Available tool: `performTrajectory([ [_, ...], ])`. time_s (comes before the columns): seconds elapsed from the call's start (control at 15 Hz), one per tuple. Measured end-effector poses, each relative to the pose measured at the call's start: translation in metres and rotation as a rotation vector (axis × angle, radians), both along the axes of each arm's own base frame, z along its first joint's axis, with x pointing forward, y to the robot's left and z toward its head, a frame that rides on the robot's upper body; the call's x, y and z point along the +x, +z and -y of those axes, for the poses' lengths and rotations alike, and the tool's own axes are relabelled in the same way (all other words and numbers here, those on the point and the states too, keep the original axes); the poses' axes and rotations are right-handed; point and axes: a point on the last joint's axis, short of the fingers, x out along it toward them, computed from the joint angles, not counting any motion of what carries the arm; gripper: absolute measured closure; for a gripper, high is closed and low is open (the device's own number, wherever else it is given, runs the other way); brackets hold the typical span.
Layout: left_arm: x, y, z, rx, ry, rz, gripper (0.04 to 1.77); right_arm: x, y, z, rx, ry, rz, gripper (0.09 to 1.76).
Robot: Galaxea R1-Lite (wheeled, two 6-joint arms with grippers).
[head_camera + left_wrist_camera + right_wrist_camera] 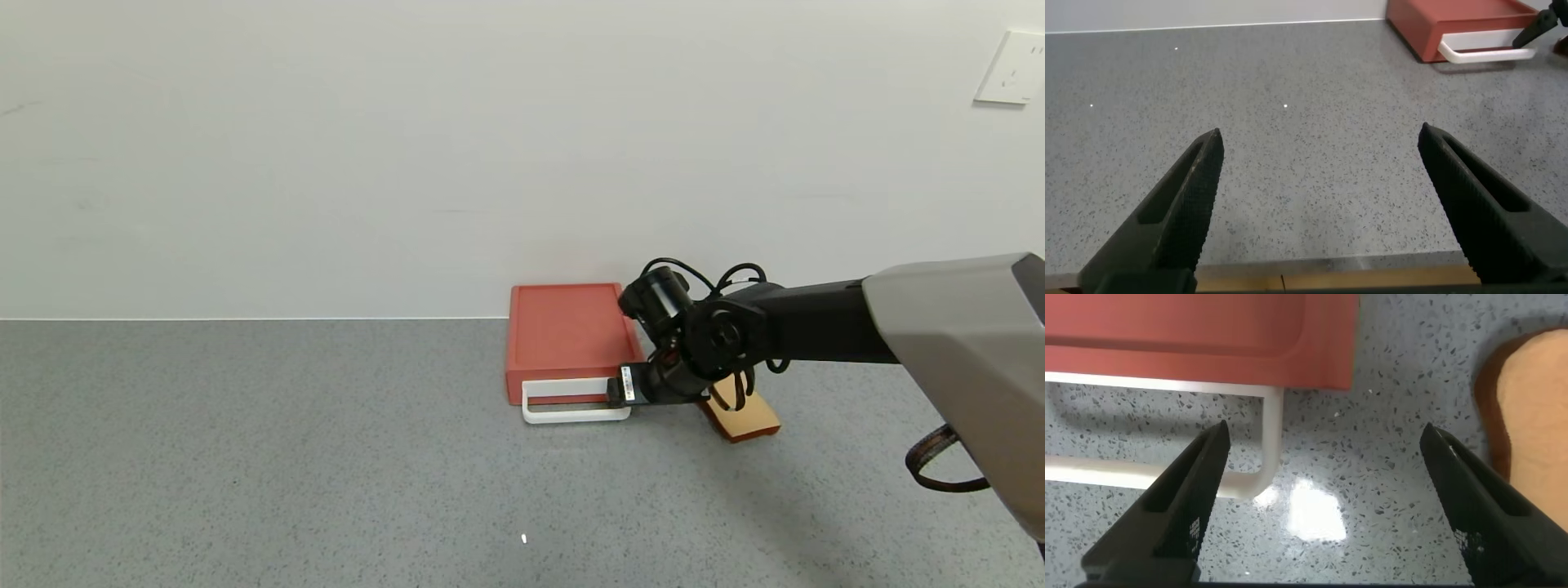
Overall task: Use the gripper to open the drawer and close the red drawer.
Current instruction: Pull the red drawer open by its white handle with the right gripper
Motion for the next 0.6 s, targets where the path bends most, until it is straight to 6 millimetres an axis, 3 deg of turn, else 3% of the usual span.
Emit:
performTrajectory([
  [0.6,0.0,0.0001,0.0,0.0,0.0,0.0,0.09,0.0057,-0.0028,0.0022,-0.012,0.005,-0.055,0.14],
])
